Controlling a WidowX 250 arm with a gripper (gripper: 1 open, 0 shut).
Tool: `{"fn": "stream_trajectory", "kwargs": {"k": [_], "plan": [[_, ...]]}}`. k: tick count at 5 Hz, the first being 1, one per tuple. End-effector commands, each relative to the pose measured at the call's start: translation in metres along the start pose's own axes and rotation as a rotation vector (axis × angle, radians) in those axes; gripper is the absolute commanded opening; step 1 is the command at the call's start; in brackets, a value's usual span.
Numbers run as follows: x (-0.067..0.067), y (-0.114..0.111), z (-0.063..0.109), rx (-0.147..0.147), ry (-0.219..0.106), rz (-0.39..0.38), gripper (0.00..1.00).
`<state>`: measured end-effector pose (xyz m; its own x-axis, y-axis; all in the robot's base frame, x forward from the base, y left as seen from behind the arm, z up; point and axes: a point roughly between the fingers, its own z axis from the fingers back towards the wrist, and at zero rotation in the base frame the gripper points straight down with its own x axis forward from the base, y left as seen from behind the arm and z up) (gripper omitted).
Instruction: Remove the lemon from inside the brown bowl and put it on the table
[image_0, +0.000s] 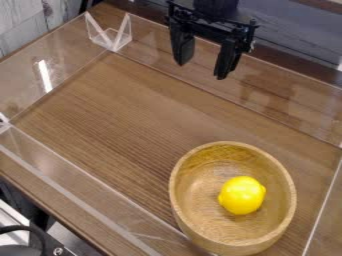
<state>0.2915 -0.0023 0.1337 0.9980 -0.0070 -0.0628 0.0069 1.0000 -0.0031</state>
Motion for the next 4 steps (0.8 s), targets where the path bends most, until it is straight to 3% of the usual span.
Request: {"fn": "stream_trajectory", "kwargs": {"k": [1, 3, 4], "plan": [[-0.007, -0.005, -0.005, -0.001, 0.013, -0.002, 1.00], [-0.049, -0.036, -0.007, -0.008, -0.023, -0.035, 1.00], [-0.056, -0.042, -0.010, -0.007, -0.023, -0.033, 1.00]]}}
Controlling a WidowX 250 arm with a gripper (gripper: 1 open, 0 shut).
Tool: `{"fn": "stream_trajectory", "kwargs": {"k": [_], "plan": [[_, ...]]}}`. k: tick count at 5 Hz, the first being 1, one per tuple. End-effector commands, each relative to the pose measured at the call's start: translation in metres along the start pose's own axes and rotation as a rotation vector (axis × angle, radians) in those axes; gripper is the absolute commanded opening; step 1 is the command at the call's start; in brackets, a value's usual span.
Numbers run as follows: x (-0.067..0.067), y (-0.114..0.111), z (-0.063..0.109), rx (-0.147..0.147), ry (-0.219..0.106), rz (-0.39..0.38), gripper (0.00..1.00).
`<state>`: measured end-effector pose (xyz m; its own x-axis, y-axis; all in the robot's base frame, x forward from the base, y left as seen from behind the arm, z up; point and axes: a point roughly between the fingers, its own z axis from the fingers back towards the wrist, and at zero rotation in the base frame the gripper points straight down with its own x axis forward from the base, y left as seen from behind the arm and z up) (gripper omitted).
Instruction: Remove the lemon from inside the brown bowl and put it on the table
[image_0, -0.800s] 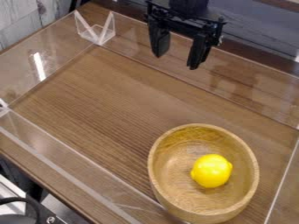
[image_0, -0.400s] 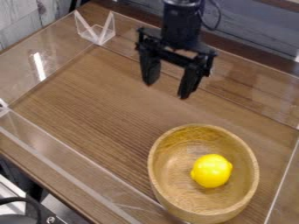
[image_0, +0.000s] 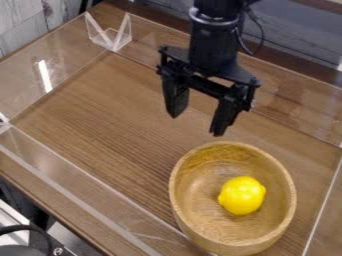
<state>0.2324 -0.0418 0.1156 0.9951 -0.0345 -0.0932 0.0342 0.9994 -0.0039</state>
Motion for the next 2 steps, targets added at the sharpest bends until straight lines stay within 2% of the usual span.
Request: {"fn": "stream_trajectory", "kwargs": {"k": [1, 2], "plan": [[-0.0030, -0.0072, 0.0088, -0.006, -0.054, -0.004, 1.00], [-0.0106, -0.0166, 0.0051, -0.004, -0.076, -0.006, 1.00]]}}
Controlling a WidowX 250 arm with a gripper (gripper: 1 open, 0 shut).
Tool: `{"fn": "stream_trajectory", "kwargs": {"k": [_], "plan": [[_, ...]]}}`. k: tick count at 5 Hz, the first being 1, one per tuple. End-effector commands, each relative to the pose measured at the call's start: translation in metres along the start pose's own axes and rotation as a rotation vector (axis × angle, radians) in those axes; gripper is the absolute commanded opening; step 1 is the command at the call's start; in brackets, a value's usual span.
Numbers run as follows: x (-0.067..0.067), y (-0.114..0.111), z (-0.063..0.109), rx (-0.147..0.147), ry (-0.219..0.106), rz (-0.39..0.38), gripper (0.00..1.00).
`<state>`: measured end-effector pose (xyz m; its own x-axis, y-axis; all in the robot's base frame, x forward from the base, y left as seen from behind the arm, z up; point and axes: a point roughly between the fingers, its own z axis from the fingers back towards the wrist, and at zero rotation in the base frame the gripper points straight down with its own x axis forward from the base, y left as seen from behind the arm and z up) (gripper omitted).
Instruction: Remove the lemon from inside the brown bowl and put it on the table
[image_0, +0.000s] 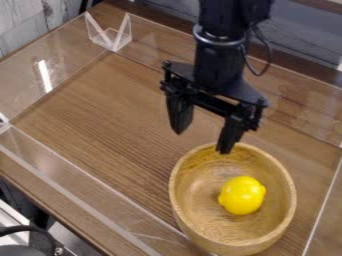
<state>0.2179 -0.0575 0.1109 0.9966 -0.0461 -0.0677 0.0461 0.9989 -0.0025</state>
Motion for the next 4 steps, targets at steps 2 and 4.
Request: {"fn": "stream_trajectory", "kwargs": {"k": [2, 4], "plan": [[-0.005, -0.013, 0.005, -0.003, -0.080, 0.011, 1.00], [-0.015, -0.025, -0.004, 0.000, -0.107, 0.011, 1.00]]}}
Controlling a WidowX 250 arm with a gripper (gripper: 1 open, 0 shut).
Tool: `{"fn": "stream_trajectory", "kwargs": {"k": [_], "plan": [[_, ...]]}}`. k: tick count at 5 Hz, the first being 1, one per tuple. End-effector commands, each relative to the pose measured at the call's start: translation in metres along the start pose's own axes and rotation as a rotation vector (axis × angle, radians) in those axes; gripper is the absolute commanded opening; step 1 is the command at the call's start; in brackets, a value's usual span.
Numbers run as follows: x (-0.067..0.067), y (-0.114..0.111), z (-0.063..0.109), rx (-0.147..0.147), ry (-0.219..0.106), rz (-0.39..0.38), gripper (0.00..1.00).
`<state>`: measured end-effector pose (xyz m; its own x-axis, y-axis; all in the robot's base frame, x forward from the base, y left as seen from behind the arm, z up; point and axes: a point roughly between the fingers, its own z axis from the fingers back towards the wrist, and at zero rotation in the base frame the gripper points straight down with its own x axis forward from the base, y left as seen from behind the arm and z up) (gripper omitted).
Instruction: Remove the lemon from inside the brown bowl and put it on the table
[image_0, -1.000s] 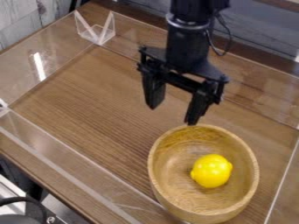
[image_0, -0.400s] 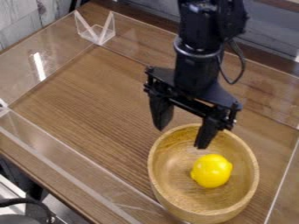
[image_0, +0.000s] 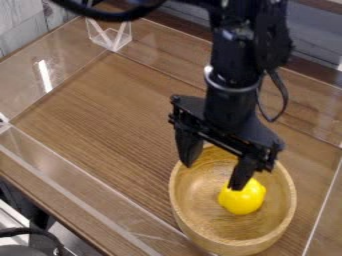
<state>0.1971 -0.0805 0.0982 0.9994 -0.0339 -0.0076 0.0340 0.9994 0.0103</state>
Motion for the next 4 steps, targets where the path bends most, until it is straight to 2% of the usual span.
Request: {"fn": "stream_trajectory", "kwargs": {"k": [1, 3, 4], "plan": [[-0.001, -0.007, -0.002, -0.017, -0.067, 0.001, 1.00], [-0.007, -0.018, -0.036, -0.032, -0.092, 0.006, 1.00], [-0.010, -0.023, -0.046, -0.031, -0.095, 0.003, 1.00]]}}
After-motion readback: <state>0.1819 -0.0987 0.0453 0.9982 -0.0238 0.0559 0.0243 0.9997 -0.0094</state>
